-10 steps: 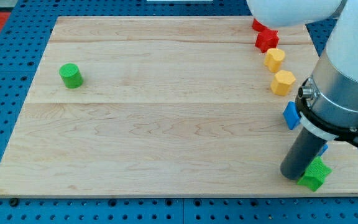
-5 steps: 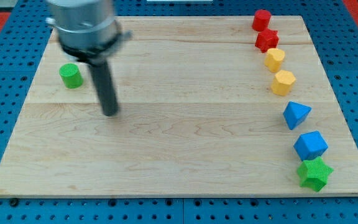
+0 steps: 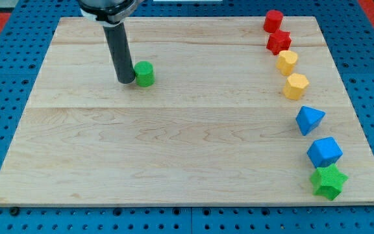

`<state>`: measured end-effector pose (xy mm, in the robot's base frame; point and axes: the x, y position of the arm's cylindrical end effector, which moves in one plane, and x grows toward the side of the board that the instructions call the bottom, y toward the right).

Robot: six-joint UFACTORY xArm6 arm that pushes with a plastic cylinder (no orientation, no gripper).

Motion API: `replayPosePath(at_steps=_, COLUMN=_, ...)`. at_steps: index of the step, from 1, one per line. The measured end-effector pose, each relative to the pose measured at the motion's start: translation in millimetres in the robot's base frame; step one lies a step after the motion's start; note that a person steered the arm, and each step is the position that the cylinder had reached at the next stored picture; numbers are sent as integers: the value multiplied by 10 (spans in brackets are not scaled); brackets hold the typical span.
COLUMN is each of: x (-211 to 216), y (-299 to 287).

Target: Push green circle in between blue triangle and yellow hexagon

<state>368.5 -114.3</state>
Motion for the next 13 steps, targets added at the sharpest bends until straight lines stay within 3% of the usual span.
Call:
replayPosePath(at_steps=2, x=-255, y=444)
replayPosePath(at_steps=5, x=-24, y=1882)
replayPosePath(at_steps=7, x=28, y=1426)
replayPosePath(at_steps=8, x=45, y=2048)
replayPosePath(at_steps=9, x=99, y=2163)
replayPosePath(at_steps=13, x=375, y=1777)
